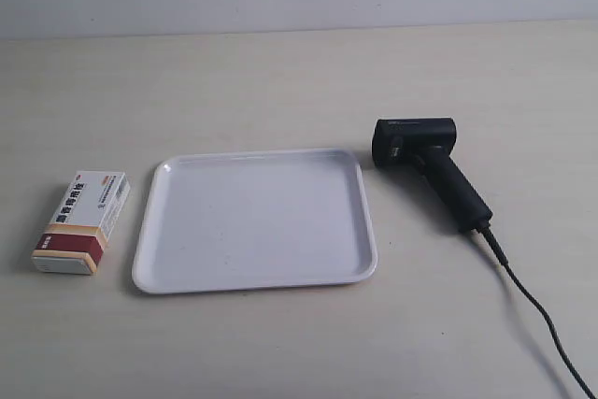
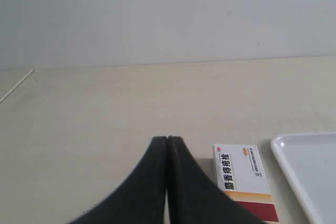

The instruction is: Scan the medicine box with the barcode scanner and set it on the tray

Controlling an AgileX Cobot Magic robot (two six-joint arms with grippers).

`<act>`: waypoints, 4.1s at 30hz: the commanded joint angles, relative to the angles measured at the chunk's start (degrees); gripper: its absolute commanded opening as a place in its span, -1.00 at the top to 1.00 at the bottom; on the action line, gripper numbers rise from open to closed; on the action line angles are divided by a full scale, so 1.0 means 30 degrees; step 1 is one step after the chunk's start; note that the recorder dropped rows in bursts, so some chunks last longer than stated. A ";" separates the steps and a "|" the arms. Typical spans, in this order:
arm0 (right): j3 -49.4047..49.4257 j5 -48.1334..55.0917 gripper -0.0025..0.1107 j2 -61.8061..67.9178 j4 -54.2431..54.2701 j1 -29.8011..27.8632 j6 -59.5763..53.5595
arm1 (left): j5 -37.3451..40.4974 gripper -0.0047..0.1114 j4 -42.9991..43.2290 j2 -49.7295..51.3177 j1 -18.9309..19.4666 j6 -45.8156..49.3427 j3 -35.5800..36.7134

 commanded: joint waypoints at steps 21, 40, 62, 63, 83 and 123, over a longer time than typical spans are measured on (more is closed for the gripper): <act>0.0078 -0.0045 0.96 -0.0115 -0.0125 -0.0129 -0.0057 | -0.2716 0.89 -0.2458 -0.0122 0.0001 -0.2787 0.0007; 0.0078 -0.0694 0.96 -0.0115 -0.0125 -0.0129 -0.0057 | -1.2224 0.92 -0.1883 1.1221 0.0001 -0.4036 -0.2127; 0.0078 -0.0729 0.96 -0.0115 -0.0125 -0.0129 -0.0057 | -1.1670 -0.54 0.9885 3.1052 -0.3075 -1.0517 -0.8093; 0.0078 -0.0826 0.96 -0.0115 -0.0125 -0.0129 -0.0057 | -1.1670 -0.63 0.9885 3.1052 -0.3075 -1.0392 -0.8093; 0.0078 -0.1043 0.96 -0.0115 -0.0087 -0.0129 -0.0057 | -1.2119 -0.18 0.9885 3.3393 -0.2473 -0.6702 -0.8475; -1.2826 -0.1113 -0.24 3.0235 0.1753 0.4255 -0.0108 | -1.8792 0.92 3.1976 3.1497 -0.5285 -1.7750 -1.4733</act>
